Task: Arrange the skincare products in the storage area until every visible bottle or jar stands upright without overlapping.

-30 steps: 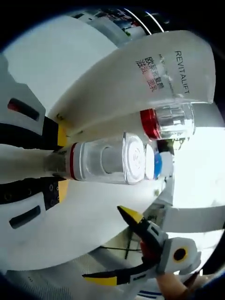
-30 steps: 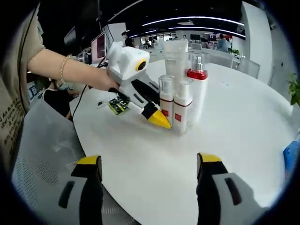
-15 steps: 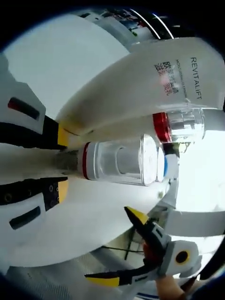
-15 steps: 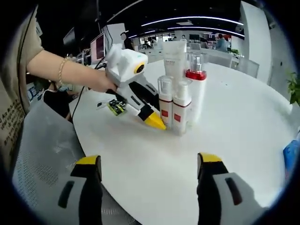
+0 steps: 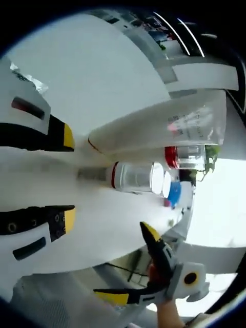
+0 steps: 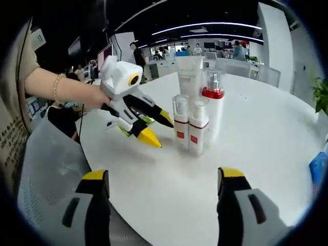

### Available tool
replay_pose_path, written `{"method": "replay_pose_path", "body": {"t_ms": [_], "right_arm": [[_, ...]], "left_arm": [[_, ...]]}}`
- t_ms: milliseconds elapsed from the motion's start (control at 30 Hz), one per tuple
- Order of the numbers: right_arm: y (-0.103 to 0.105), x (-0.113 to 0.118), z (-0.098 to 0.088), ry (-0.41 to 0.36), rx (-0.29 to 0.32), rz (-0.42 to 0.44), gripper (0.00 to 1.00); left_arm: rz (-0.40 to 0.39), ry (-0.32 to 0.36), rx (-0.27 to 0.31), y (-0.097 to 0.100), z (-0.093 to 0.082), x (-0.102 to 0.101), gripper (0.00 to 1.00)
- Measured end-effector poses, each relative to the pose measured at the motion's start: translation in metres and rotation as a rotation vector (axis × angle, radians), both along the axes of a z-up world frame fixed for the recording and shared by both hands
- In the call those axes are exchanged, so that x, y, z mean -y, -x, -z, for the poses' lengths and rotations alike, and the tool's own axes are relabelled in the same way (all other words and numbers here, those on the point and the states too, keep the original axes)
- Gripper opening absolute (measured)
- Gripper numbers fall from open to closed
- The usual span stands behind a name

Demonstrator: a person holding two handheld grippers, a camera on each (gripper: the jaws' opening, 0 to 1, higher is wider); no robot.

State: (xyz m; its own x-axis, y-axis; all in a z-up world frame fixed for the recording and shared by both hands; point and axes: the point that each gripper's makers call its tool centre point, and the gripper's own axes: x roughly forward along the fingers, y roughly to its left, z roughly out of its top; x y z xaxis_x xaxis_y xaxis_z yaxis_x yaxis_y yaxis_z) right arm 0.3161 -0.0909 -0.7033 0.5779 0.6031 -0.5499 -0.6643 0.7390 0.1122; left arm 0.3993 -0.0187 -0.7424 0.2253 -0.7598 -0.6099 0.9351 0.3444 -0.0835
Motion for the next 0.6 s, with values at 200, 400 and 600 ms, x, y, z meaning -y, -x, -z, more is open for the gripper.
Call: {"method": "replay_pose_path", "body": {"t_ms": [200,400,600], "right_arm": [[0.001,-0.003,-0.006,-0.024,0.008,0.005,0.89],[0.002,-0.005,-0.012,-0.041,0.015,0.013,0.89],[0.004,-0.007,-0.021,-0.046,0.035,0.003,0.91]], "left_arm": [[-0.098,-0.002,-0.056,0.014,-0.004,-0.028,0.54],[-0.197,-0.012,-0.114,0.032,-0.004,-0.058,0.63],[-0.310,0.012,-0.141,0.049,-0.013,-0.086,0.69]]}}
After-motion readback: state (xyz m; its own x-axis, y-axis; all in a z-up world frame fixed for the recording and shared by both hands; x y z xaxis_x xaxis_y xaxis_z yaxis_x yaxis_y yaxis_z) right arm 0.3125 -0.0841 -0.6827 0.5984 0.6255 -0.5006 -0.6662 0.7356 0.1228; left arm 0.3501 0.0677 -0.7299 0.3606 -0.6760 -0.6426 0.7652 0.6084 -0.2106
